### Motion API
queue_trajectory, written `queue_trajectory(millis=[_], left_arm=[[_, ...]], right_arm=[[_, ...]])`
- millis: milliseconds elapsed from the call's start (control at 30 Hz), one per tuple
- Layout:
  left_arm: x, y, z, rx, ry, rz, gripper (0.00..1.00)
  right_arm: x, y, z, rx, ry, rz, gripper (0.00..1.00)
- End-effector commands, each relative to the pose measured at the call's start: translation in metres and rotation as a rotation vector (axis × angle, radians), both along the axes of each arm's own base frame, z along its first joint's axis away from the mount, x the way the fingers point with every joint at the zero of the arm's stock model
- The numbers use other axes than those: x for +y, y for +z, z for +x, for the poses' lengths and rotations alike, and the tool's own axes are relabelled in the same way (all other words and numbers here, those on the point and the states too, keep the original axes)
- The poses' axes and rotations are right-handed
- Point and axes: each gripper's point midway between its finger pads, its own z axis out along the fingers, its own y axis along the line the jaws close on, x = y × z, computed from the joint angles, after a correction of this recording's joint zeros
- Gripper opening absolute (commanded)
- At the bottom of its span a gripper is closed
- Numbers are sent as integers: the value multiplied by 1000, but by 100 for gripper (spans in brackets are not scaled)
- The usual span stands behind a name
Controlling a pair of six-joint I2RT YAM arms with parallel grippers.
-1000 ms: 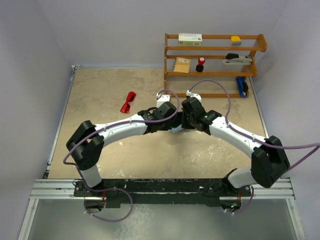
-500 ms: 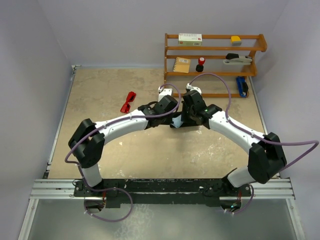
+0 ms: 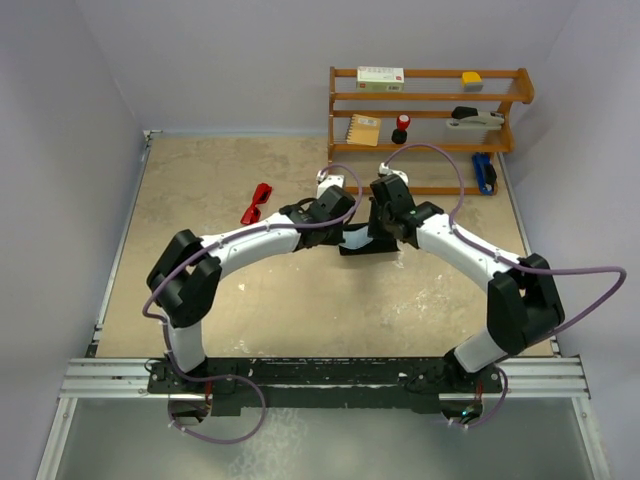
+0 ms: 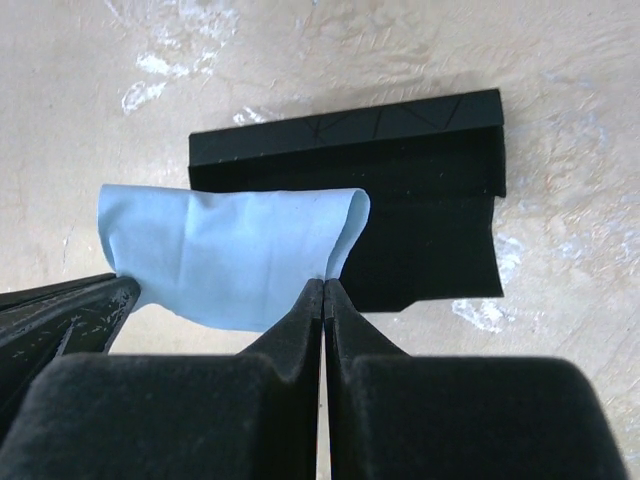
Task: Organize the sunglasses
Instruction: Place the glasses cleaning cloth in the sunglasses case.
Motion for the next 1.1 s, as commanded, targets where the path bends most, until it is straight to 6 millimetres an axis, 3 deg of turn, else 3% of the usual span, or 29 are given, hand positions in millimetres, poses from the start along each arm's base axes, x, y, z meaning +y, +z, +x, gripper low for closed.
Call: queue_trajectory(millis=[0,267,533,1067], left_arm=[[-13,23,26,-67,-8,-50,0],[-22,20,41,-79,-21,-41,0],[-33,10,51,-78,-28,-54,0],[-33,-20,50,-43,-24,-50,0]], right_arm=[[3,25,27,-80,-2,34,0],[-2,28,47,-94,-16,34,0],[-12,17,58,-75,-37,20,0],[-27,-19,50,-10,-48,2,0]])
